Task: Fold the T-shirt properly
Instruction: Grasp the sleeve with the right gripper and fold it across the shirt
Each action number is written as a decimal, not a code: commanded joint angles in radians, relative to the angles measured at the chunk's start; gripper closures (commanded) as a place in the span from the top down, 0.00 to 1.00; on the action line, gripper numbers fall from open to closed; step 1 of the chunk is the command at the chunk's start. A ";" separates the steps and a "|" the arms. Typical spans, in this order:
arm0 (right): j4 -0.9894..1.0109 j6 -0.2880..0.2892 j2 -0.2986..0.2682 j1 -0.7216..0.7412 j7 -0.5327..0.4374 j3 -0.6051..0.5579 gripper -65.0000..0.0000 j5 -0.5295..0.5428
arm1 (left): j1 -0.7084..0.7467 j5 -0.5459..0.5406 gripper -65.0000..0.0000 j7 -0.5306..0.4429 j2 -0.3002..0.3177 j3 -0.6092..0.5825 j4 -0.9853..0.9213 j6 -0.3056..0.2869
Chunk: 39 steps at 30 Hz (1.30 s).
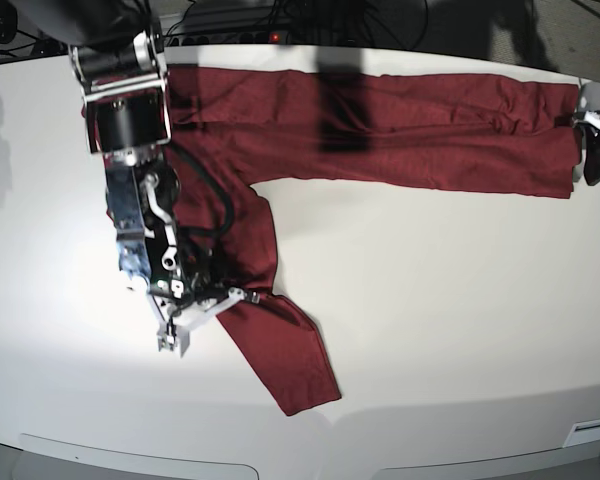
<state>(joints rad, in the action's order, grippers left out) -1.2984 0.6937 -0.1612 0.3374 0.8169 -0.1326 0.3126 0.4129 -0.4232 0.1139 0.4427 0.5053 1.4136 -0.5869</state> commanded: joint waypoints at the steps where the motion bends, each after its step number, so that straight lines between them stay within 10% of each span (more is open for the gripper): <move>1: -0.050 0.004 -0.004 0.003 -0.005 0.001 0.00 0.031 | 0.000 -0.015 0.38 -0.024 0.021 0.011 0.016 -0.005; 22: -0.280 0.004 0.006 -0.157 0.097 -0.337 0.00 0.388 | 0.000 -0.015 0.38 -0.024 0.021 0.011 0.016 -0.005; 39: -0.372 0.004 0.155 -0.162 0.272 -0.381 0.00 0.529 | 0.000 -0.015 0.38 -0.020 0.020 0.011 0.015 -0.005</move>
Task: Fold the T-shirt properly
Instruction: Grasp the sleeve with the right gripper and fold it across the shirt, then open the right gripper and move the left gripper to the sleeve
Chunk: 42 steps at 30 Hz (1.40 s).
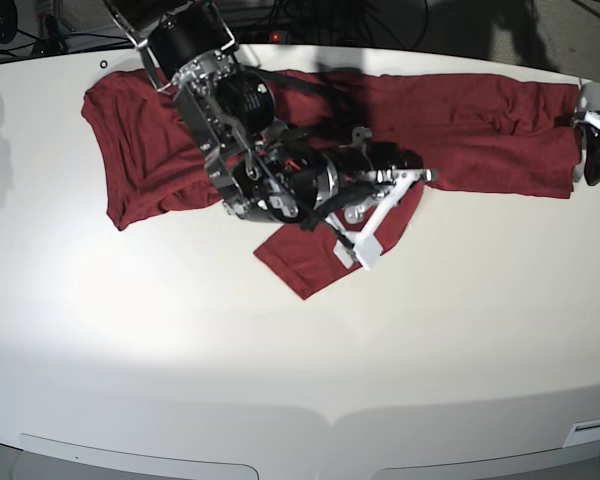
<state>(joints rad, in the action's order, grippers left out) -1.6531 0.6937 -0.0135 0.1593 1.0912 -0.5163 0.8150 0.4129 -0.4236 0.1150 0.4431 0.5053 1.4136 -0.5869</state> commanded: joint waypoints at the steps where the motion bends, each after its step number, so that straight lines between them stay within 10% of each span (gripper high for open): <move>1: -0.017 0.004 0.008 0.011 -0.001 0.002 0.00 0.029 | 0.000 -0.015 0.38 -0.021 0.020 0.011 0.015 -0.005; 10: -0.017 0.004 0.008 -0.035 0.017 0.002 0.01 0.030 | 0.000 -0.015 0.38 -0.018 0.020 0.011 0.015 -0.005; 16: -0.017 0.004 0.008 -0.034 0.013 0.002 0.49 0.036 | 0.000 -0.015 0.38 -0.010 0.020 0.011 0.015 -0.005; 22: -0.017 0.004 0.008 -0.014 0.013 0.006 0.49 0.070 | 0.000 -0.016 0.38 -0.010 0.019 0.011 0.015 -0.005; 29: -0.017 0.004 -0.011 0.078 0.011 0.047 0.49 -0.202 | -0.002 -0.041 0.38 -0.011 -0.007 0.008 0.015 -0.029; 42: -0.017 0.004 -0.257 0.156 -0.098 0.048 0.49 -0.480 | -0.159 -0.038 0.38 0.164 -0.190 -0.035 0.015 -0.111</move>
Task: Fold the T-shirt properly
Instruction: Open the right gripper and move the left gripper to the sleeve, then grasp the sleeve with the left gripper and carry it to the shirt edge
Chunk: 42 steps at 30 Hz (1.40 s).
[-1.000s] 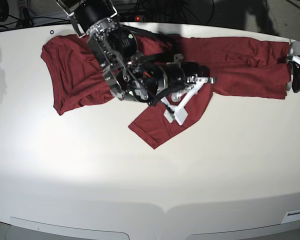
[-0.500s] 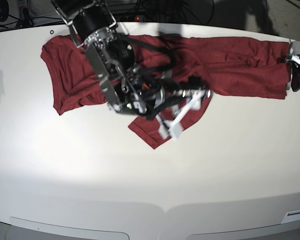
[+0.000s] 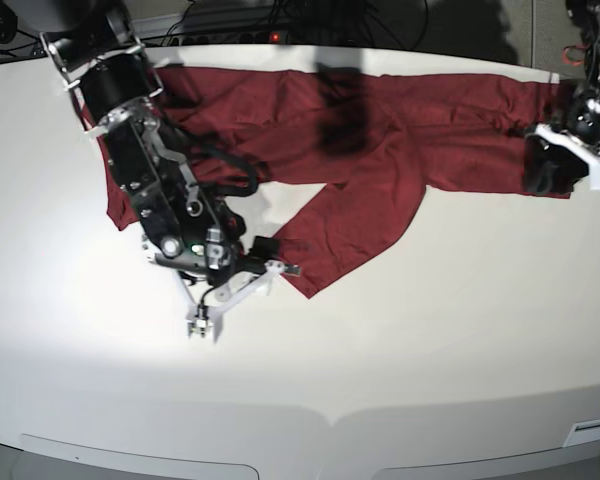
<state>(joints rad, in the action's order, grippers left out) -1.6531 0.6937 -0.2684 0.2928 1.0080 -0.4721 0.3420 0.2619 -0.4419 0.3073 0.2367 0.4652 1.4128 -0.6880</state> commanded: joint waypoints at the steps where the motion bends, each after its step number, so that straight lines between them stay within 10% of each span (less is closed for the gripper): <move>1: -0.017 0.004 -0.023 0.023 -0.015 0.008 0.49 -0.006 | -0.025 -0.019 0.38 -0.019 0.005 -0.014 0.016 -0.010; 12: -0.013 0.004 -0.181 0.020 -0.016 0.223 0.49 0.106 | -0.160 0.015 0.38 0.011 -0.007 -0.299 0.041 -0.010; 25: 0.153 0.004 -0.219 0.020 -0.016 0.304 0.49 0.115 | -0.240 0.028 0.38 0.017 -0.033 -0.689 0.072 0.075; 35: 0.222 0.004 -0.219 0.020 0.012 0.304 0.49 0.114 | -0.250 0.447 0.38 0.002 -0.241 -0.834 0.074 0.349; 42: 0.222 0.004 -0.219 0.020 0.018 0.304 0.49 0.114 | -0.254 0.679 0.38 -0.012 -0.306 -0.834 0.025 0.361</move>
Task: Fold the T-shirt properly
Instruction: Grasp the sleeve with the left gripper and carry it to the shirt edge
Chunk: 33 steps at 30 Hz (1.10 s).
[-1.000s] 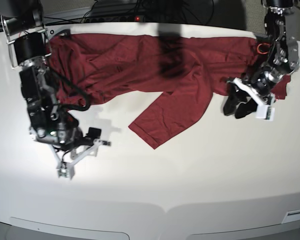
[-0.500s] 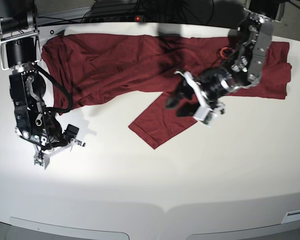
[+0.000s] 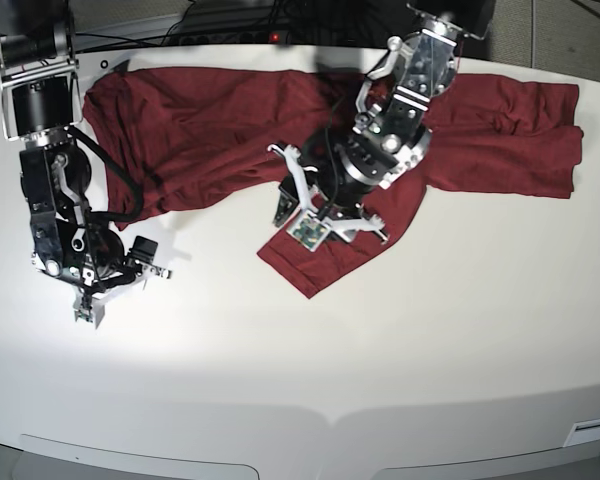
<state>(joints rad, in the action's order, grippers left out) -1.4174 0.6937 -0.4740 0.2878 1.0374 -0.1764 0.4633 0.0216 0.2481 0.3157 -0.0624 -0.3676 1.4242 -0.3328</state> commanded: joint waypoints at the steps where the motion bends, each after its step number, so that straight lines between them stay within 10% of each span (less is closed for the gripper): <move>1: -0.013 0.004 -0.014 0.025 -0.011 0.008 0.49 -0.008 | -0.017 0.019 0.38 -0.021 -0.010 -0.001 -0.006 0.012; 11: -0.013 0.004 -0.014 0.025 -0.012 0.008 0.49 -0.007 | -0.106 0.039 0.38 0.008 -0.015 -0.001 -0.209 0.027; 16: -0.013 0.004 -0.014 0.026 -0.011 0.008 0.49 -0.007 | -0.110 0.039 0.00 0.014 -0.015 -0.001 -0.215 0.053; 19: -0.013 0.004 -0.014 0.026 -0.011 0.008 0.49 -0.007 | -0.111 0.039 0.00 0.014 -0.014 -0.001 -0.215 0.056; 26: -0.013 0.004 -0.014 0.027 -0.011 0.008 0.49 -0.006 | -0.092 -0.045 0.00 0.010 0.016 0.000 -0.127 0.217; 33: -0.013 0.004 -0.019 0.027 -0.012 0.008 0.49 -0.006 | 0.006 -0.219 0.00 0.005 0.182 0.000 0.185 0.347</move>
<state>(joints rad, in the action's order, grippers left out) -1.4170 0.6941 -0.4778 0.2886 1.0370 -0.1764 0.4629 0.0360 0.0216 0.3416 0.1207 -0.3691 1.5978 0.0101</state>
